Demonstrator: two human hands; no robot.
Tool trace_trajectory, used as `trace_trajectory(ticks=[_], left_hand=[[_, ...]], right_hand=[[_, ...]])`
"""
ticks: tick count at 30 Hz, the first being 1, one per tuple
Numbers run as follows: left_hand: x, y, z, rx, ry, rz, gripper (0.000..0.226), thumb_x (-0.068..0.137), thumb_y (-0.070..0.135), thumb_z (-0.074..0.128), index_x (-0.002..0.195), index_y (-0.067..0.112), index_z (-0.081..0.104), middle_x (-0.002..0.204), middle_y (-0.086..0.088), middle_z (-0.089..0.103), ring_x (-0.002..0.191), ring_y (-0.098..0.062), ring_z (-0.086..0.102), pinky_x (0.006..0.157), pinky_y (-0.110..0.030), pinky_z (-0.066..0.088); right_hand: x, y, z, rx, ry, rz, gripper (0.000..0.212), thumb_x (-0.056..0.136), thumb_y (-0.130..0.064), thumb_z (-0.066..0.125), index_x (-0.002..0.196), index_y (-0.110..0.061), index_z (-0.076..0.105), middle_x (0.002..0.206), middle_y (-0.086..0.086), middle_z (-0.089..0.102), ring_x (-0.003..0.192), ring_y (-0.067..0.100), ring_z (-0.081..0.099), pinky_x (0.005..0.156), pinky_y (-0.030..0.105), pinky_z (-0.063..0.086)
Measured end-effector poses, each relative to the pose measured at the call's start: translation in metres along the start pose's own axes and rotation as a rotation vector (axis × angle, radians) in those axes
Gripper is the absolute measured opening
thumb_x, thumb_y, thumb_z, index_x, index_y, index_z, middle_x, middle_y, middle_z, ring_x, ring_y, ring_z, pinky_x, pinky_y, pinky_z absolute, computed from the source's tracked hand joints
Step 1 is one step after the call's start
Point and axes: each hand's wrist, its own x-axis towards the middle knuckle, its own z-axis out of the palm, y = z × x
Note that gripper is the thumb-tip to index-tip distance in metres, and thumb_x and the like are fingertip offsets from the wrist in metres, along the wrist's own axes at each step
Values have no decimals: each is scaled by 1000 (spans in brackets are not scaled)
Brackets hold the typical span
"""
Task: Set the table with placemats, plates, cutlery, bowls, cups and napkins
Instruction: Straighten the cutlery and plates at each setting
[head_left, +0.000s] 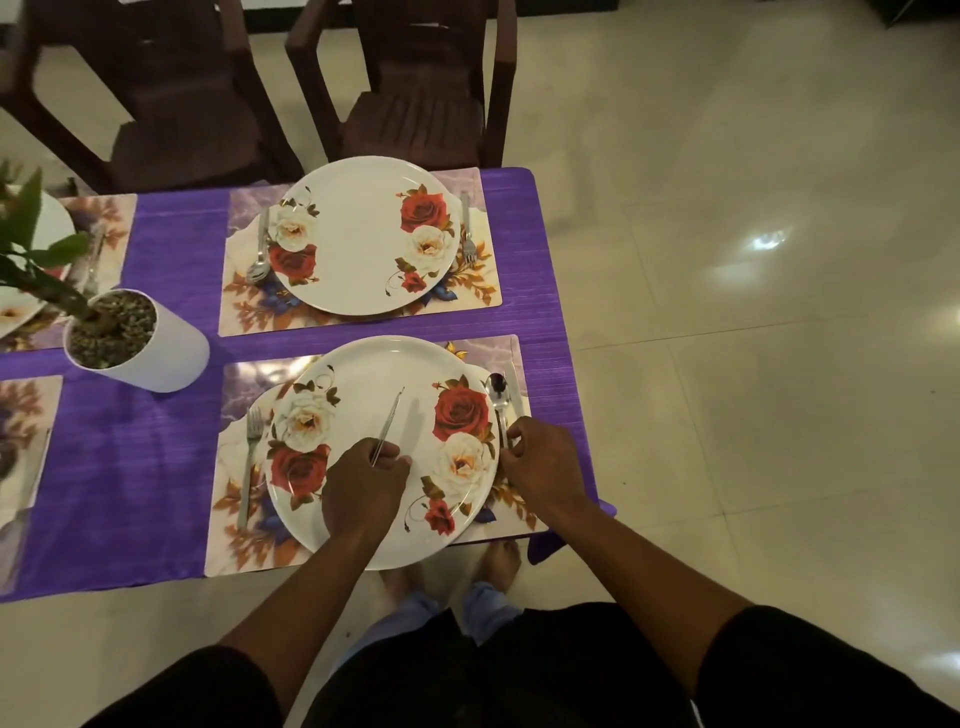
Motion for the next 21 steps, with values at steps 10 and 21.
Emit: trace_trajectory(ticks=[10,21], left_hand=[[15,-23,-45,-62,243,-28,17,94,32,68,103,18,74,96,2,73,81,-17,66,78,-36,55],[48,-62,-95,13,231,-239,35,87,36,70,114,14,73,105,-9,74,98,-33,68,86,-48,58]], right_hand=[[5,-7,-14,-40,16,-33,21,97,-36,67,105,-17,71,95,-4,72,84,10,64,83,28,55],[9,-38,0,-27,31,24,10,93,-20,71,84,-19,67,72,-9,62,62,3,56,57,13,36]])
